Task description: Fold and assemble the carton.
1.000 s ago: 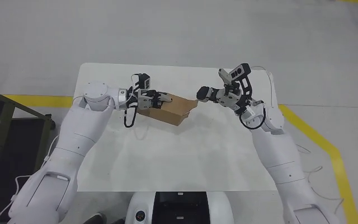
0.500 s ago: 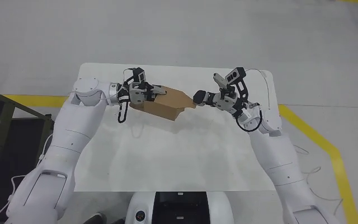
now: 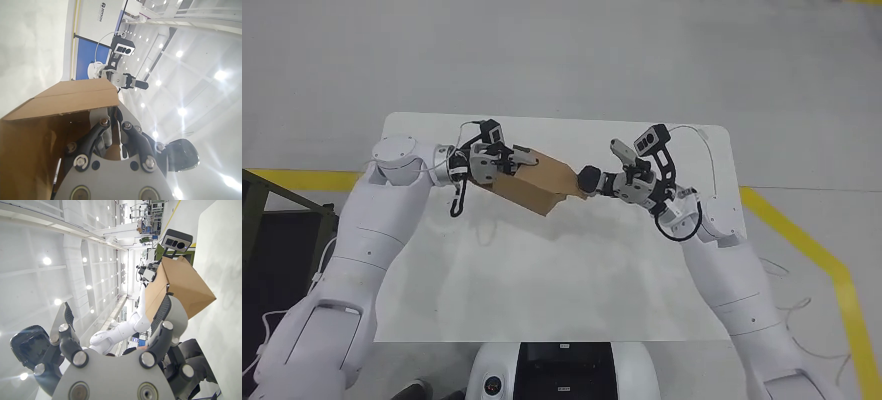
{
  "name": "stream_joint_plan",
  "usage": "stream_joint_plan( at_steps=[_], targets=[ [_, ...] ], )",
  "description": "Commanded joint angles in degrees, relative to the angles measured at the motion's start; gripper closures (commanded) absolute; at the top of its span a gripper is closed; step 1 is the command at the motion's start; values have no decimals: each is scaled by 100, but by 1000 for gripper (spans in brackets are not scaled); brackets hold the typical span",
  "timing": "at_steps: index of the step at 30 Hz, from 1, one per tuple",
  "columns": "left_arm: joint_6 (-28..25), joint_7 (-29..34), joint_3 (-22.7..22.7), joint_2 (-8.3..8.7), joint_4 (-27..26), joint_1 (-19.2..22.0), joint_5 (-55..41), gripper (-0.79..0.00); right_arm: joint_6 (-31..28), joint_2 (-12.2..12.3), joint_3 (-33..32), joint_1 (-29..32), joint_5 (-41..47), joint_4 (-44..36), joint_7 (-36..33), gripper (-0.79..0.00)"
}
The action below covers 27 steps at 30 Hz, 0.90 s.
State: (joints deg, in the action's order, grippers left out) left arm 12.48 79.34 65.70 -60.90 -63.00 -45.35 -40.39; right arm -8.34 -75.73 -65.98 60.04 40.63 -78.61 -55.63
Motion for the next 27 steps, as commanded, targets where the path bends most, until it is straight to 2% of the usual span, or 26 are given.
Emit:
stream_joint_plan(
  at_steps=[1, 27],
  targets=[
    [19, -19, 1, -5, 4, 5, -66, 0, 1, -7, 44, -6, -13, -4, 8, -785],
    [106, -84, 38, -1, -44, -64, -382, 0, -188, -116, 388, -111, 120, 83, 187, -785]
  ],
)
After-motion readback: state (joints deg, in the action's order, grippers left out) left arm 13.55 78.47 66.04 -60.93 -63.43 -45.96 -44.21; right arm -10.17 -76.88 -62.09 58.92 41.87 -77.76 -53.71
